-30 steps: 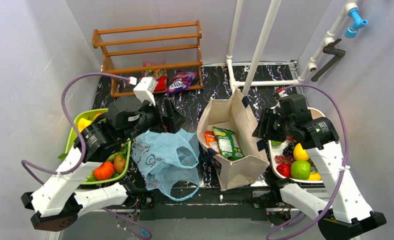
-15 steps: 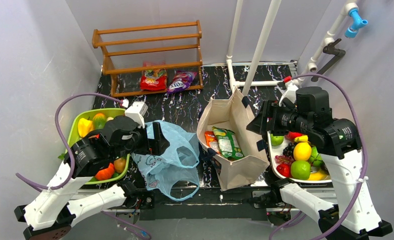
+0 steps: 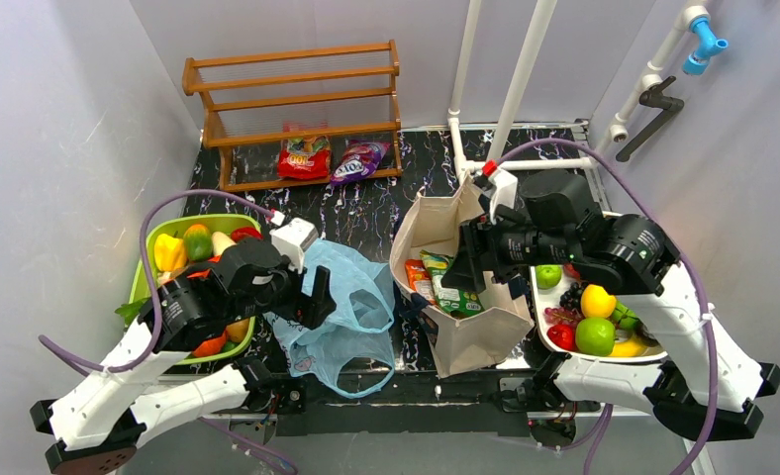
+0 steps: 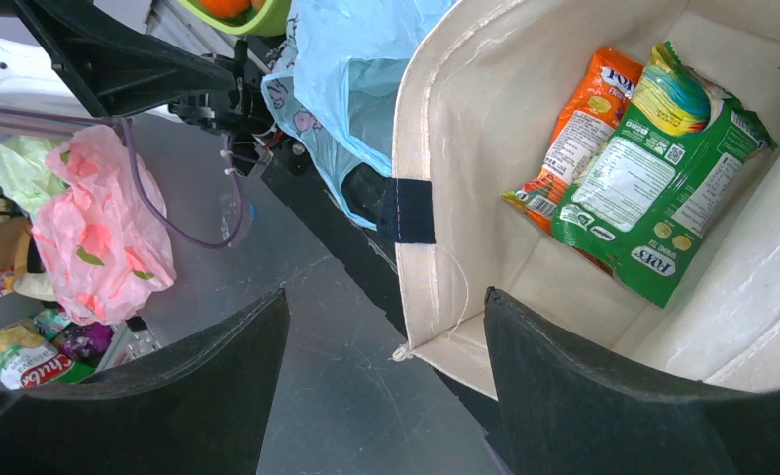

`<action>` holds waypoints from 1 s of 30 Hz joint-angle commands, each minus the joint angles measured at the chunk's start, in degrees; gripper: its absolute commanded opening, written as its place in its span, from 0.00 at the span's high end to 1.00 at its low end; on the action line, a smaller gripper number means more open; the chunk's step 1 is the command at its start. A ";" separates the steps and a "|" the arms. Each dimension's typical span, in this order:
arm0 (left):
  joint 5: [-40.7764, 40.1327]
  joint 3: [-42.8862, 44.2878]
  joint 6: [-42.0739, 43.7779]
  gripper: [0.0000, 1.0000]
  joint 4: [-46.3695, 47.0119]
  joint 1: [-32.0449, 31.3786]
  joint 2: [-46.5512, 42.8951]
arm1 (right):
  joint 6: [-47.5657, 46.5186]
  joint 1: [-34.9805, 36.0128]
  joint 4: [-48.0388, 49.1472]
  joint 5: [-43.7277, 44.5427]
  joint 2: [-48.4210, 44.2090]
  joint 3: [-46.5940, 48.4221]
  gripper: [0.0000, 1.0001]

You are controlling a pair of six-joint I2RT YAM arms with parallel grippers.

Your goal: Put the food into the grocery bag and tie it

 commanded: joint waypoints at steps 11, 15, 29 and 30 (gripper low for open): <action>-0.36 -11.91 17.54 0.21 9.66 -8.65 -2.96 | 2.49 6.31 5.31 4.59 0.50 -3.49 0.22; -0.73 -13.61 21.45 0.20 11.76 -9.31 -2.88 | 2.45 6.50 5.62 4.44 0.38 -4.09 0.22; -1.06 -17.06 29.80 0.18 13.64 -9.53 1.55 | 1.90 6.60 4.39 5.61 -0.79 -5.20 0.22; -1.72 -17.49 30.50 0.19 14.08 -9.53 1.74 | 1.86 6.59 4.46 5.82 -0.94 -5.33 0.21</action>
